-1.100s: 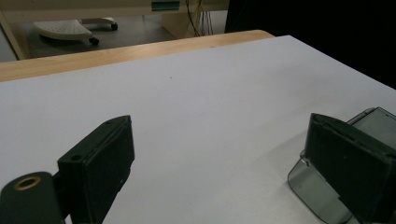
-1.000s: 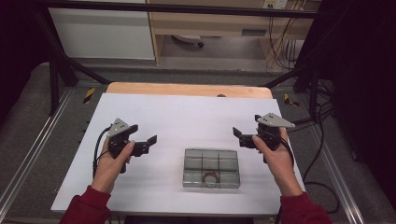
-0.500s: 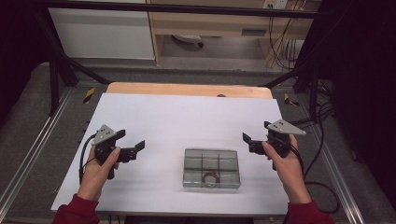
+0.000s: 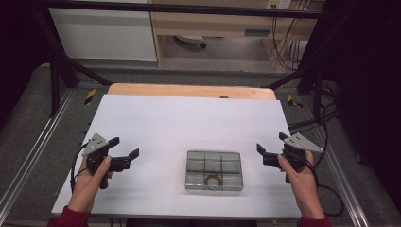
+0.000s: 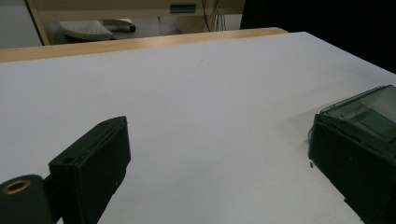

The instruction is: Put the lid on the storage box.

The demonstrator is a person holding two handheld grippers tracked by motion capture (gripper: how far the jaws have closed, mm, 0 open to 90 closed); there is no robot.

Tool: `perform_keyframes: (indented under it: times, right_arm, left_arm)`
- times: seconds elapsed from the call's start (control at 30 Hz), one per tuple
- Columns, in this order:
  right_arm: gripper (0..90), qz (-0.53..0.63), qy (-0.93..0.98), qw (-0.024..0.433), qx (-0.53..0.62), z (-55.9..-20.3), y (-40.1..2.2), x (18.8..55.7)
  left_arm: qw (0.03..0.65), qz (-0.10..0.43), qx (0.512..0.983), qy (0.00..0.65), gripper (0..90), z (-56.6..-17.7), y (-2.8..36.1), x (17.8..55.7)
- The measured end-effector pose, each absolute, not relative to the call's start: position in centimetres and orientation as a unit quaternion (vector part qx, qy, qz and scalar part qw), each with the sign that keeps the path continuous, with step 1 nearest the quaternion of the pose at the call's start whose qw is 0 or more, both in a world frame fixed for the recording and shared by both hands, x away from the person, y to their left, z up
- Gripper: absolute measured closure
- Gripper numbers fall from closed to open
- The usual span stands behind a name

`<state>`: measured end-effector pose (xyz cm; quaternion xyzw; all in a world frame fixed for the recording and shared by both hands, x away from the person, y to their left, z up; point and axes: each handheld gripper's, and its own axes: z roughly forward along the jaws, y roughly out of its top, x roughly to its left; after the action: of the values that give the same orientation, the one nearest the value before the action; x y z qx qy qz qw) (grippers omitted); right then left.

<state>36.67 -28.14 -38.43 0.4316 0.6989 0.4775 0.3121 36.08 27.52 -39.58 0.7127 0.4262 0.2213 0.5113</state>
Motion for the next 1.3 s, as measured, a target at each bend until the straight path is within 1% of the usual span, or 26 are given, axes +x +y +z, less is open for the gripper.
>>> perform_keyframes:
  times: [0.13,0.3,0.57,1.0,1.3]
  right_arm:
    - [4.0,0.474,0.696,0.325,0.430,-39.0,-28.6,36.2]
    - [3.1,0.474,0.692,0.330,0.433,-39.8,-29.0,35.6]
    - [2.8,0.462,0.698,0.326,0.438,-41.4,-29.0,34.7]
    - [2.6,0.456,0.709,0.304,0.444,-43.3,-29.3,33.4]
    - [2.6,0.457,0.718,0.275,0.446,-44.3,-28.5,34.0]
  left_arm:
    - [0.505,0.221,0.717,0.427,5.7,-39.9,27.6,35.7]
    - [0.506,0.218,0.714,0.432,5.8,-40.4,27.8,35.3]
    - [0.495,0.219,0.718,0.438,6.2,-41.2,27.9,35.1]
    - [0.481,0.213,0.730,0.436,6.6,-42.7,27.2,34.7]
    - [0.469,0.208,0.737,0.440,6.8,-43.4,26.7,34.8]
